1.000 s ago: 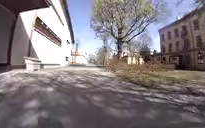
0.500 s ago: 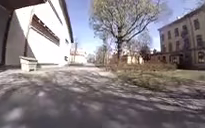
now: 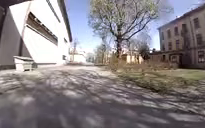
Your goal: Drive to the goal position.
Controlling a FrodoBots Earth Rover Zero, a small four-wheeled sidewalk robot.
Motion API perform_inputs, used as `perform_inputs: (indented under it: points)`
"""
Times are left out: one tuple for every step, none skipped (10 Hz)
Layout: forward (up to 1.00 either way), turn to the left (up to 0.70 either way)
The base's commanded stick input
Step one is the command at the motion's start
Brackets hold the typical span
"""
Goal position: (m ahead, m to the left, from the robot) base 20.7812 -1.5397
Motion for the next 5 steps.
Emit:
perform_inputs:
  points:
    - [0.85, 0.0]
    - [0.85, 0.15]
    - [0.85, 0.34]
    - [0.85, 0.34]
    - [0.85, 0.34]
